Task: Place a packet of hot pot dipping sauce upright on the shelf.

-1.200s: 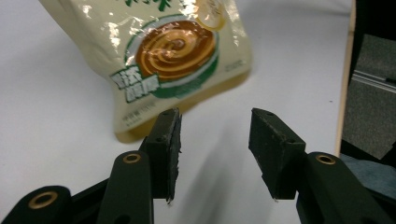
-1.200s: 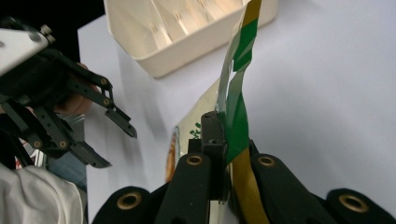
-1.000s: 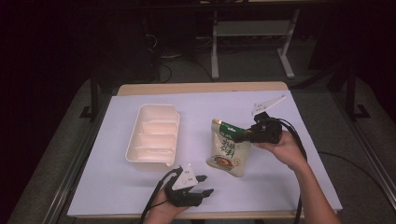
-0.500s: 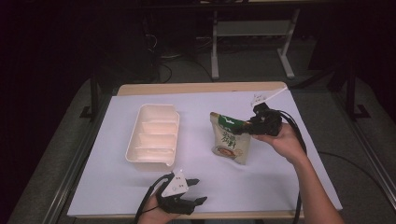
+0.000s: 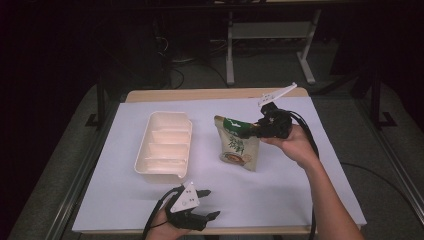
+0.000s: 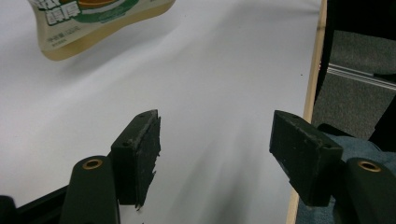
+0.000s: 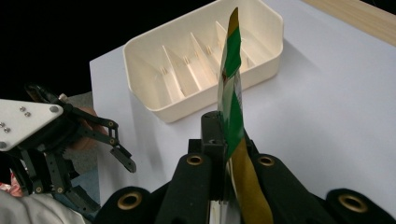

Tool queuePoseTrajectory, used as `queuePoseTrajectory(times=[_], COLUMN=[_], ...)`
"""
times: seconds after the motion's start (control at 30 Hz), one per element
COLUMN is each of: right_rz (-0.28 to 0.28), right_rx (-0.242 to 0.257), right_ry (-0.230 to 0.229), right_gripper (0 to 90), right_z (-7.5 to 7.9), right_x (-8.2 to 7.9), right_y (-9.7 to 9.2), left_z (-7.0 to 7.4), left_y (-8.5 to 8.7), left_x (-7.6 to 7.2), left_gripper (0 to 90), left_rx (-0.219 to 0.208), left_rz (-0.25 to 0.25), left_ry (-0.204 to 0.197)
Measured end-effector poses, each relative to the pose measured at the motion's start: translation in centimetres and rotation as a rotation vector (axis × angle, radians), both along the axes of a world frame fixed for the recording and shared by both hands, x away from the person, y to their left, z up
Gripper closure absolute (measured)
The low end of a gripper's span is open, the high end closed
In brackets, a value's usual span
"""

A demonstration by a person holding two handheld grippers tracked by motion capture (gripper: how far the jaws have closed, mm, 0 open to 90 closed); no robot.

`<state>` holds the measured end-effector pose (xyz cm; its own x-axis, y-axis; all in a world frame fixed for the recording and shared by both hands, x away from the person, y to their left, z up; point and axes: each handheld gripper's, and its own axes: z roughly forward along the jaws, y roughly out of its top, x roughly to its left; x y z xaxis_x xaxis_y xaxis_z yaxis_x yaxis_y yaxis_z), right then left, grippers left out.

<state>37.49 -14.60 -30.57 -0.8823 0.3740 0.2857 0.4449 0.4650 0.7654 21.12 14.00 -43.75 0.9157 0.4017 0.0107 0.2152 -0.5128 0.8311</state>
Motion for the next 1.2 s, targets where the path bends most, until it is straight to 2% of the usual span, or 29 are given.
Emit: queuePoseTrajectory(times=[0.2,0.5,0.73,1.2], right_rz=[0.016,0.034,0.051,0.069], right_rx=[0.001,0.013,0.014,0.027], right_ry=[-0.004,0.0,-0.015,-0.017], right_gripper=[89.3,89.2,89.2,89.2], right_z=[0.7,1.6,2.5,3.3], right_x=[0.4,1.1,1.4,1.8], right_y=[1.1,2.4,3.6,5.2], left_z=[-0.1,-0.2,-0.3,-0.4], left_y=[-0.1,-0.1,0.0,0.0], left_x=[-0.1,0.0,0.0,0.1], left_gripper=[32.3,31.2,31.3,31.3], left_rx=[0.013,0.009,0.005,0.011], left_rz=[-0.006,-0.008,-0.004,-0.007], left_ry=[-0.01,-0.007,-0.008,-0.013])
